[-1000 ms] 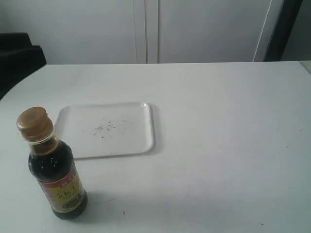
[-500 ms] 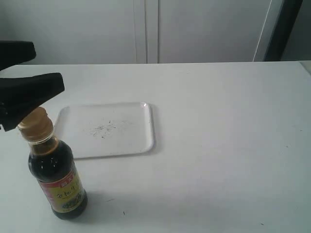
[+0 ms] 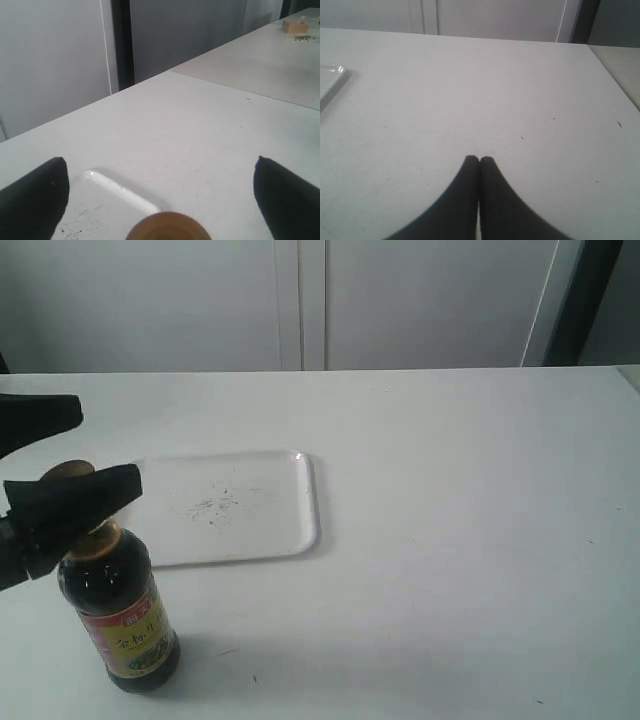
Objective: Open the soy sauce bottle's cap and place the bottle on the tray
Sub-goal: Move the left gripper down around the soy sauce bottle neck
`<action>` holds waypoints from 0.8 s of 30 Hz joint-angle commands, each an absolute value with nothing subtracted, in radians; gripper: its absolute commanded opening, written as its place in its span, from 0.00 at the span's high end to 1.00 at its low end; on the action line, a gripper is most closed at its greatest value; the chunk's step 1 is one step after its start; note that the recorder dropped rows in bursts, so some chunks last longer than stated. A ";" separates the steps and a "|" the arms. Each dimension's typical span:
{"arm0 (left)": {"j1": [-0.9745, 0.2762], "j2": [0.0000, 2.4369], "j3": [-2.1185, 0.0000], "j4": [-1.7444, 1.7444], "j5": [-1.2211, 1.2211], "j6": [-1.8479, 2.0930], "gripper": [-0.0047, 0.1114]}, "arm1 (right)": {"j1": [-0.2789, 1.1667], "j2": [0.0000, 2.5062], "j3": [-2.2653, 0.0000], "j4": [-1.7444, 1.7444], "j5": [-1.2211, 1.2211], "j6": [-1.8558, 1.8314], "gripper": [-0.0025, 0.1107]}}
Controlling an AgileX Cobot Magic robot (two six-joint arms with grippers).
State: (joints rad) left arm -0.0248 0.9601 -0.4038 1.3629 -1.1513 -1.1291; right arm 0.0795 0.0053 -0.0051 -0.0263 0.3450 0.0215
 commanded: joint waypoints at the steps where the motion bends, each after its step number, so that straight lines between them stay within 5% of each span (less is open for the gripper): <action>1: -0.023 0.956 -0.379 1.329 -1.183 -1.098 0.08 | 0.081 0.000 0.000 -0.031 0.343 0.024 0.98; 24: -0.025 1.131 -0.254 1.251 -1.212 -0.914 0.08 | 0.081 0.000 0.000 -0.031 0.343 0.024 0.98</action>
